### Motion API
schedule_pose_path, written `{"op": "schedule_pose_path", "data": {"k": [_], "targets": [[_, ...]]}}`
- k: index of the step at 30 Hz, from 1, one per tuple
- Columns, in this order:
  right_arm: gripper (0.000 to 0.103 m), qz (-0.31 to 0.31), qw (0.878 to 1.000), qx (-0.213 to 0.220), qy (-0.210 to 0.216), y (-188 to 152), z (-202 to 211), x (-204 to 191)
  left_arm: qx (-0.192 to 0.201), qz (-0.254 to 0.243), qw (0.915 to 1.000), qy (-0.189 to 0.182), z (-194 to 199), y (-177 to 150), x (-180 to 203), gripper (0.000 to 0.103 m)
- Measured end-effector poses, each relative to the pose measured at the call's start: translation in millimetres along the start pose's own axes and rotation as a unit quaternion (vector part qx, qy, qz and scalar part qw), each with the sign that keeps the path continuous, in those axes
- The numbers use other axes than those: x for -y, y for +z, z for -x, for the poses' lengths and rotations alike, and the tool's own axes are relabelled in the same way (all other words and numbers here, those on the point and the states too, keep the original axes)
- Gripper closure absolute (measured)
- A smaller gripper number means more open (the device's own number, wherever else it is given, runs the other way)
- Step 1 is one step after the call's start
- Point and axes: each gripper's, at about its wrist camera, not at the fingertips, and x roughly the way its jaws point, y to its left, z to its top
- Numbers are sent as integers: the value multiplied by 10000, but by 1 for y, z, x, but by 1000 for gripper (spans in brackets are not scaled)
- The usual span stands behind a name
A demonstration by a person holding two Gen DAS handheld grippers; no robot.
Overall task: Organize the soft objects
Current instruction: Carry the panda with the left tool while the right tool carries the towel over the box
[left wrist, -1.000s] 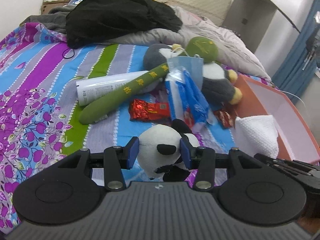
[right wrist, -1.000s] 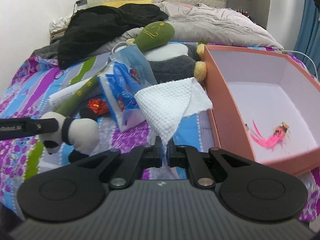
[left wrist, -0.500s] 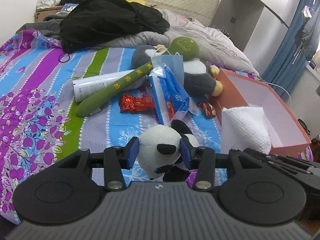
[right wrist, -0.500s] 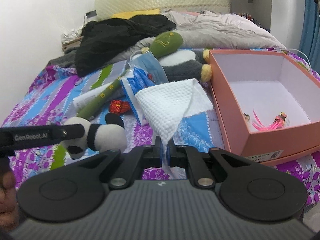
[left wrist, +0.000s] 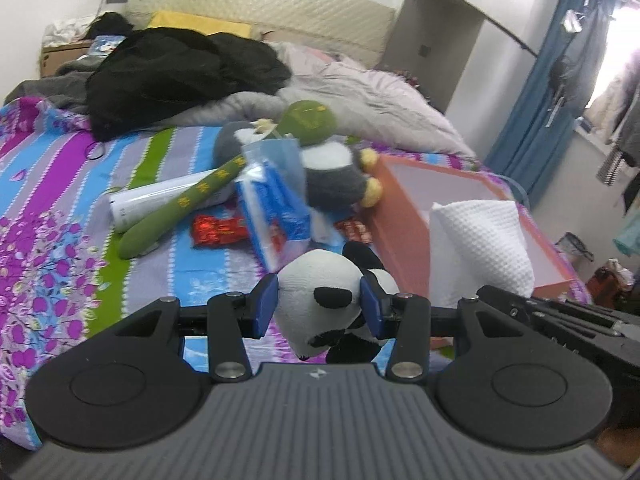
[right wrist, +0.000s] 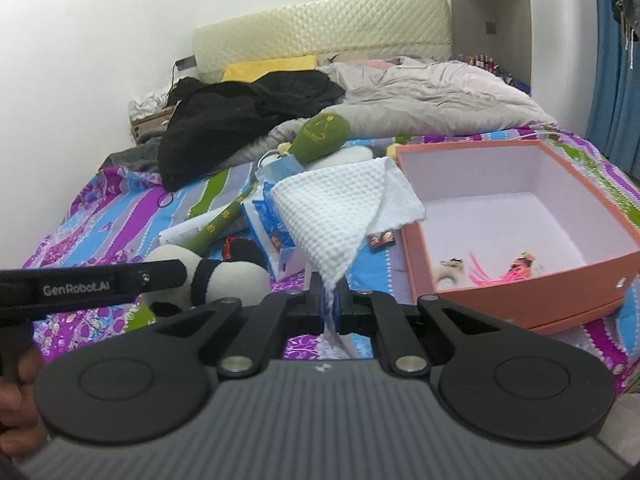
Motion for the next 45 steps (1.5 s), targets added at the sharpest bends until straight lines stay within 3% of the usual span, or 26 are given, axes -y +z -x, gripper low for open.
{"op": "schedule_pose_path", "data": {"k": [11, 18, 34, 45], "targets": [[95, -391, 9984, 161, -381, -6, 52, 46, -127, -408, 9970, -647, -2, 1, 65, 52], [95, -578, 9963, 356, -529, 5, 56, 73, -198, -688, 9935, -883, -21, 17, 103, 52], [95, -571, 9939, 130, -935, 62, -11, 151, -366, -1058, 9854, -1286, -123, 96, 171, 52], [95, -755, 9858, -915, -1191, 85, -85, 210, -1318, -1049, 9774, -1276, -221, 132, 204, 52]]}}
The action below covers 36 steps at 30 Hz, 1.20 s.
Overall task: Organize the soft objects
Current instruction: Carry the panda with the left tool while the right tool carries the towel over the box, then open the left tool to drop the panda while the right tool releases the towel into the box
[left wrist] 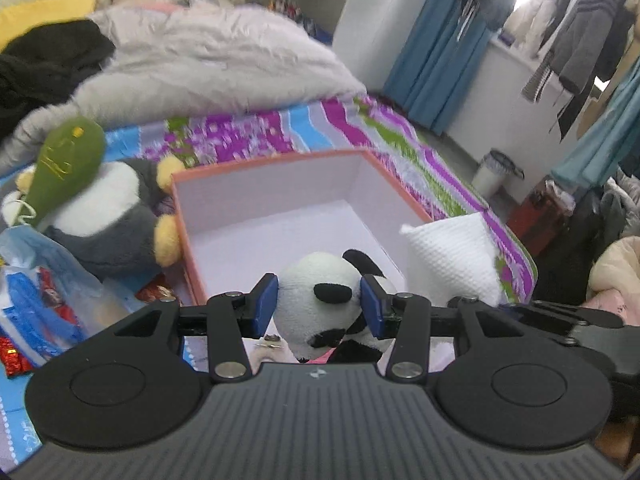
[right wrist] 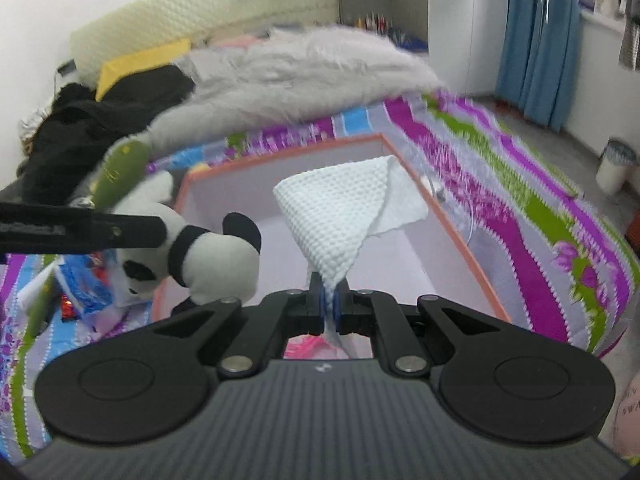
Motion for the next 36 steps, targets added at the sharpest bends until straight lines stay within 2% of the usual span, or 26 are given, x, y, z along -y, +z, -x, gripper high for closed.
{"op": "schedule_pose_path", "data": {"k": [7, 15, 16, 17, 18, 19, 20, 26, 36], "targets": [[95, -36, 9985, -546, -40, 9, -34, 13, -685, 108, 9976, 74, -50, 26, -1, 52], [92, -85, 9975, -692, -132, 5, -42, 24, -868, 27, 9961, 136, -65, 26, -2, 50], [88, -87, 9972, -727, -139, 3, -42, 25, -888, 24, 9960, 136, -65, 25, -2, 43], [77, -100, 9970, -755, -127, 3, -44, 27, -888, 26, 9960, 127, -65, 25, -2, 39], [69, -137, 9969, -763, -97, 2, -44, 29, -871, 26, 9961, 115, -65, 24, -3, 40], [53, -189, 9971, -737, -58, 0, -44, 31, -870, 25, 9961, 112, -64, 23, -3, 40], [51, -225, 9973, -703, -17, -1, -42, 32, -866, 20, 9962, 103, -62, 22, -3, 40], [51, -259, 9989, -373, -66, -14, -24, 36, -631, -74, 9980, 66, -47, 14, 0, 40], [51, -298, 9988, 375, 137, -42, 23, 27, 116, -563, 9983, 72, 13, -14, 18, 40]]}}
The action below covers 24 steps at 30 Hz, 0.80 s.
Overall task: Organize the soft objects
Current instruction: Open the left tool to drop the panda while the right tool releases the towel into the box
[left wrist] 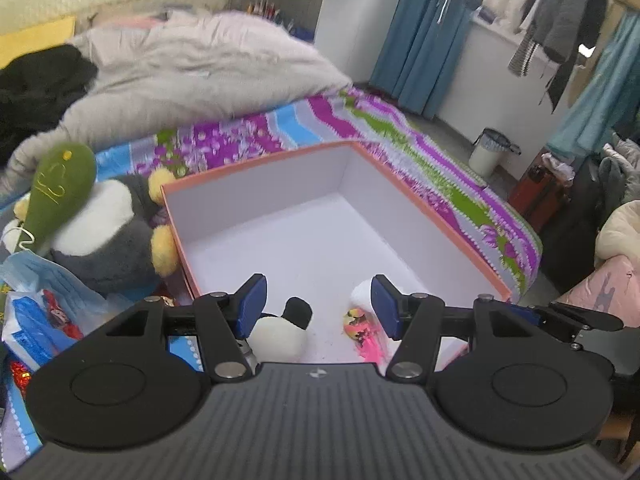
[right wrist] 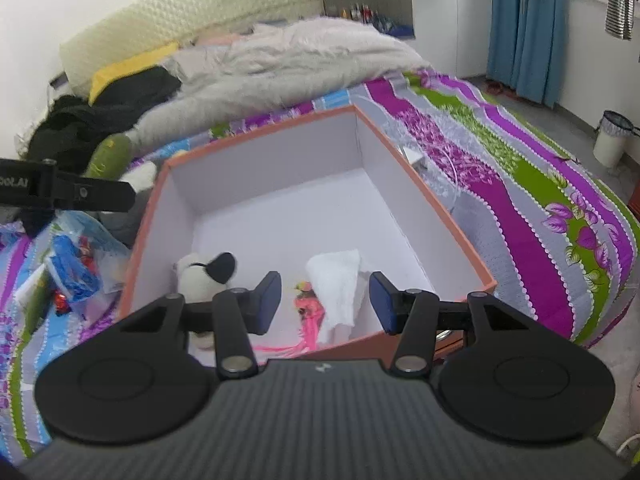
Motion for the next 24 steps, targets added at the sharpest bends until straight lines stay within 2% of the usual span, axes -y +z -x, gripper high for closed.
{"op": "schedule_pose_path", "data": {"k": [3, 11, 24], "targets": [[51, -8, 9998, 218, 40, -6, 14, -6, 205, -141, 9997, 0, 19, -13, 6, 40], [51, 107, 9975, 683, 174, -27, 36, -20, 584, -112, 9982, 80, 50, -57, 6, 40], [51, 95, 9949, 898, 458, -65, 86, -43, 861, 149, 9960, 157, 114, -122, 1, 40]]}}
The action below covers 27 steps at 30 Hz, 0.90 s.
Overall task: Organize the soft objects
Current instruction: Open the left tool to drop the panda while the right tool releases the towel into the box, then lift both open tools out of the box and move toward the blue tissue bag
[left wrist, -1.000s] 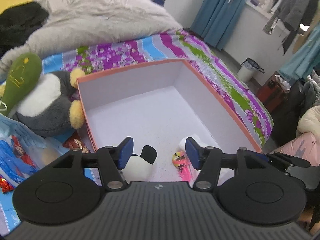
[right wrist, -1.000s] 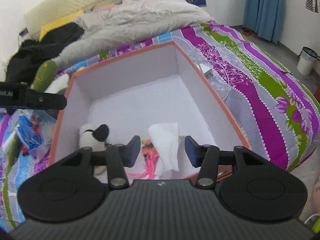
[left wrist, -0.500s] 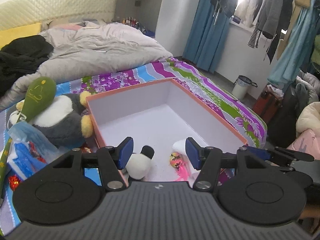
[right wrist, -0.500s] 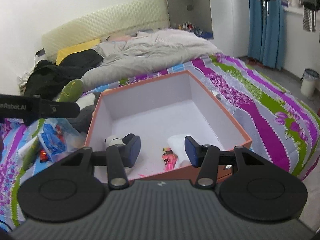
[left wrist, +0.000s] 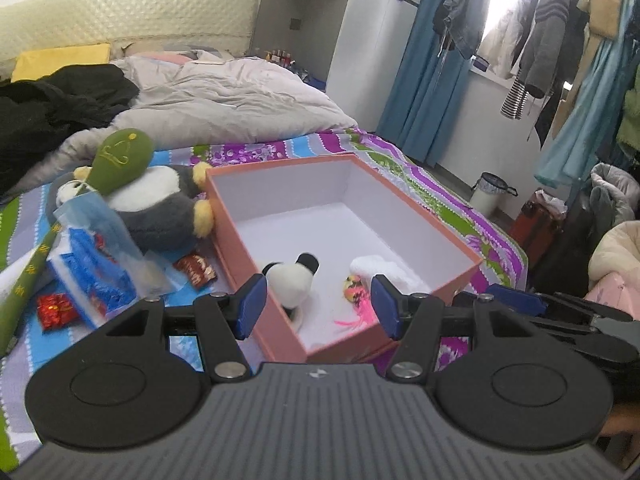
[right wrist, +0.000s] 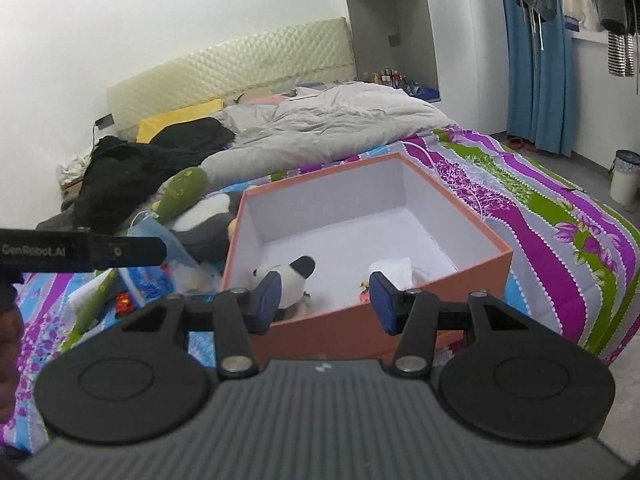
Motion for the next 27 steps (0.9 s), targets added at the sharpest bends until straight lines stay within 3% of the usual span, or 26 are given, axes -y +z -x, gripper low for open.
{"op": "schedule_pose_path", "data": {"k": [8, 17, 27], "targets": [[51, 0, 9994, -184, 301, -27, 28, -25, 61, -8, 9999, 146, 58, -27, -10, 40], [51, 208, 9985, -455, 239, -49, 41, -44, 72, 148, 9976, 667, 105, -72, -25, 40], [51, 195, 9959, -685, 566, -66, 57, -79, 89, 398, 9945, 962, 136, -107, -47, 40]]}}
